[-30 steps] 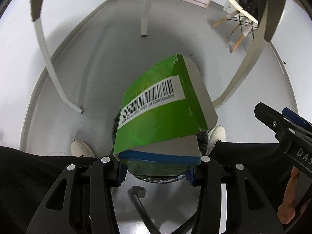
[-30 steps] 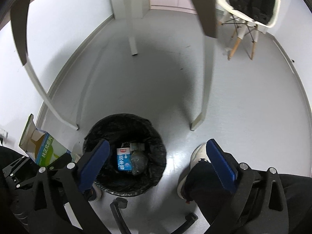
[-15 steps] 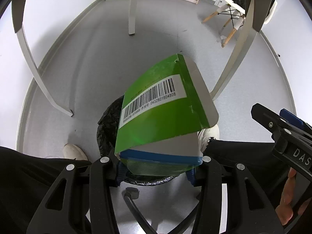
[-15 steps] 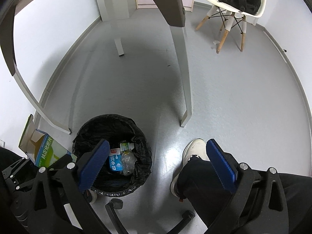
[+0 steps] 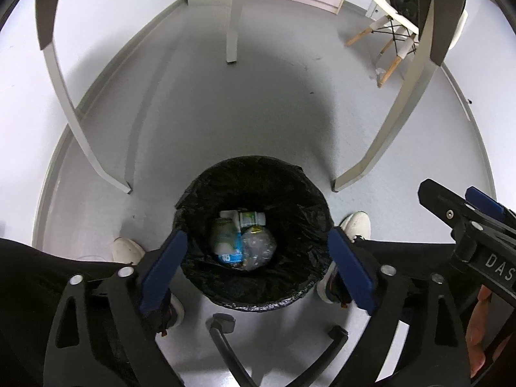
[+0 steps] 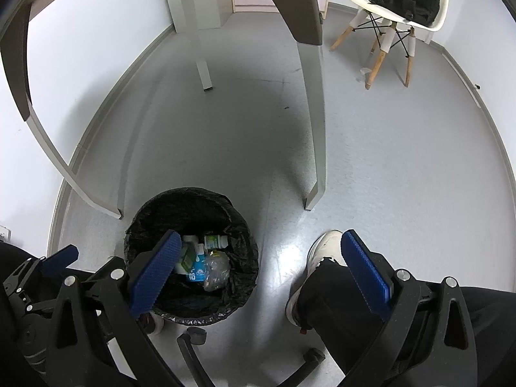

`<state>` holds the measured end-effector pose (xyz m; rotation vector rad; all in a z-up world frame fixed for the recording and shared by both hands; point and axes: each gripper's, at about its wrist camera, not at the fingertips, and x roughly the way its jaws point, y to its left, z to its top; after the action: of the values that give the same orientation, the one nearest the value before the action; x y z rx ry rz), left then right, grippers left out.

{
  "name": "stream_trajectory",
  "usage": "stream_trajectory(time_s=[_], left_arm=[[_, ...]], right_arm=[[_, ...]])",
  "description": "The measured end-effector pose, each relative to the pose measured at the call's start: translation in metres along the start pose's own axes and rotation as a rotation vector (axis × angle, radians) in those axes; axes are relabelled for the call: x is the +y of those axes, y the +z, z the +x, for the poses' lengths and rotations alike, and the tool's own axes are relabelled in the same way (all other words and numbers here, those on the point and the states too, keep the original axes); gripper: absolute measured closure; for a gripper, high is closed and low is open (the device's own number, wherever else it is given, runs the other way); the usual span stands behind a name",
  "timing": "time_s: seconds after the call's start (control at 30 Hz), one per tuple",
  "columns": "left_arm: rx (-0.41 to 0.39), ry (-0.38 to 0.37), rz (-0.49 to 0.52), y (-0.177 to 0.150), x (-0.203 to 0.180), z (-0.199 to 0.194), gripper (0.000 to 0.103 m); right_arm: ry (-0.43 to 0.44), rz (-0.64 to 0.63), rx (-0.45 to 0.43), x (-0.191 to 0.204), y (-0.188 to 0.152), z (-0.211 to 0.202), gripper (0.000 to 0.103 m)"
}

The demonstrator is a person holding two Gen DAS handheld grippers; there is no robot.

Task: Collect trash
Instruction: 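Open the right tool over the bin while the left tool releases the green medicine box, then raise both open tools from the bin back up to the tabletop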

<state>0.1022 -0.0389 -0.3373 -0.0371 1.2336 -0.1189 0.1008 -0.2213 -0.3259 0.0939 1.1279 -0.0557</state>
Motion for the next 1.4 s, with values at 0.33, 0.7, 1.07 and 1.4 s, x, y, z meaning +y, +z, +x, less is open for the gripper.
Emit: stream_trajectory(time_s=[0.33, 0.7, 1.07, 1.4], left_arm=[[-0.031, 0.020, -0.029, -0.004, 0.017, -0.011, 0.006], [-0.078, 0.046, -0.064, -0.015, 0.038, -0.039, 0.006], [-0.117, 0.072, -0.071, -0.026, 0.050, -0.076, 0.006], [-0.169, 0.083, -0.021, -0.038, 0.043, -0.123, 0.006]], right_arm=[[0.010, -0.021, -0.013, 0.012, 0.000, -0.005, 0.008], [0.036, -0.077, -0.038, 0.035, -0.005, -0.021, 0.008], [0.055, -0.120, -0.075, 0.047, -0.011, -0.052, 0.008], [0.036, -0.109, -0.143, 0.039, -0.028, -0.115, 0.008]])
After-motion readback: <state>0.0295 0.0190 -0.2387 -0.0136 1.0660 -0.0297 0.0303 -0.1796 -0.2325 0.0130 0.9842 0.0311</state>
